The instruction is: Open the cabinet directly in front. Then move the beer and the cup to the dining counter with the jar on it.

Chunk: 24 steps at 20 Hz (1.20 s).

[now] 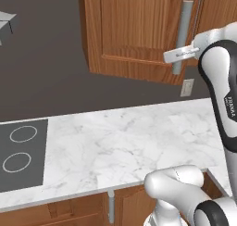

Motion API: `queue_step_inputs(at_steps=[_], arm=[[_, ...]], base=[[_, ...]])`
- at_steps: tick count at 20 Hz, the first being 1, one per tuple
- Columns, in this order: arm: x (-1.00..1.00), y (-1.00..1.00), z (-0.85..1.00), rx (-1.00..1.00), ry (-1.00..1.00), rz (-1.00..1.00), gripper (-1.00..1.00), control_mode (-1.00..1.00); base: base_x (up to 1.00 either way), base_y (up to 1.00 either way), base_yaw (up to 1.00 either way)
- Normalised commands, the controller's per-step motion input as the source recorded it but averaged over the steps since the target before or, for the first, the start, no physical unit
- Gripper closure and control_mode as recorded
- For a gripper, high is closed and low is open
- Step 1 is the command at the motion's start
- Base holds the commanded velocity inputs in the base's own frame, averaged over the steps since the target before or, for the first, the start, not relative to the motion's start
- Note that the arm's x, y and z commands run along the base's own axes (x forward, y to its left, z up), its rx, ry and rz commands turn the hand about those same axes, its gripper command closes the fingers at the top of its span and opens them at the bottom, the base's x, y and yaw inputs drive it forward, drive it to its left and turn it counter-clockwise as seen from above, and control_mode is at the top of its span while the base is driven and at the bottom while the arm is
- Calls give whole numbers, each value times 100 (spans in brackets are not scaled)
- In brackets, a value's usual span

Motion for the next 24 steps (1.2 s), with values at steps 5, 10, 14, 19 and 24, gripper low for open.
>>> queue_step_inputs(at_steps=[5, 10, 14, 19, 24], arm=[[-25, 100, -7, -5, 0, 1, 100, -100], [-23, 100, -11, -5, 0, 2, 100, -100], [-16, 100, -15, -3, 0, 2, 100, -100], [-3, 94, -21, 0, 3, 0, 100, -100], [0, 25, -19, -4, 11, -12, 100, -100]], base=[[0, 0, 0], [0, 0, 0], [0, 0, 0], [0, 0, 0], [0, 0, 0]])
